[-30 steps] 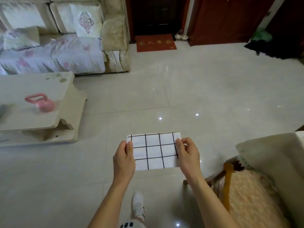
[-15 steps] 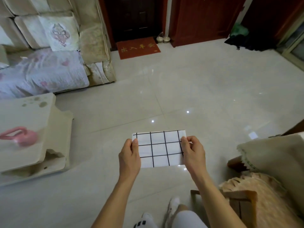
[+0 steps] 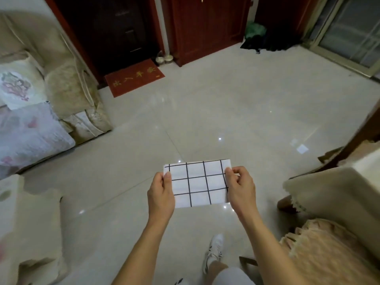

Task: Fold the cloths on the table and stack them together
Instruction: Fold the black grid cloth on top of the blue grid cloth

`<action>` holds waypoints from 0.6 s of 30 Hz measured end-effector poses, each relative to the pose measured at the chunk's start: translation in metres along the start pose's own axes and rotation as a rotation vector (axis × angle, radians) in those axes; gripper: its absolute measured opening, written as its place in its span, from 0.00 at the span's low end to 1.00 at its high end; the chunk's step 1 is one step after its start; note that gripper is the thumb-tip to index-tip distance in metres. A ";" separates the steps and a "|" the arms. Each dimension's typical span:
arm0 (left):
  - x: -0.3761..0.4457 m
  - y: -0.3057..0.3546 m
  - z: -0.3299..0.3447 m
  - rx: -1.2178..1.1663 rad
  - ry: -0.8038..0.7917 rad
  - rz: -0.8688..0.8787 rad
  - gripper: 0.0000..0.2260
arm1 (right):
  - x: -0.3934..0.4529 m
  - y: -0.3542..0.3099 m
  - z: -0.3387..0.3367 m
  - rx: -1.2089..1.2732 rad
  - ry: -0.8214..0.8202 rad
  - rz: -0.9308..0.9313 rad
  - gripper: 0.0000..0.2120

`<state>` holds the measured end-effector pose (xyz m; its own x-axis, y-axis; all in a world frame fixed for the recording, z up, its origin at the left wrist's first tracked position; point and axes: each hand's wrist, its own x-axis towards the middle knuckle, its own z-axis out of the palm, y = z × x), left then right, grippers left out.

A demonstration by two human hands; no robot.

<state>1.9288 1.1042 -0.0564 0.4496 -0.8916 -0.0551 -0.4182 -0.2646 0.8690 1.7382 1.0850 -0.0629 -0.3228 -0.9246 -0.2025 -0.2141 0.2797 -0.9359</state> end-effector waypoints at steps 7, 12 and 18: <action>0.064 0.068 0.094 0.023 -0.100 0.048 0.17 | 0.098 -0.017 -0.050 0.048 0.111 0.030 0.11; 0.089 0.097 0.145 0.003 -0.194 0.080 0.17 | 0.141 -0.016 -0.077 0.052 0.214 0.083 0.14; 0.117 0.123 0.192 -0.009 -0.271 0.136 0.17 | 0.184 -0.015 -0.099 0.077 0.321 0.107 0.15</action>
<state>1.7784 0.8968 -0.0507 0.1622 -0.9845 -0.0662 -0.4526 -0.1338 0.8816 1.5907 0.9357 -0.0573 -0.6156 -0.7592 -0.2116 -0.0969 0.3393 -0.9357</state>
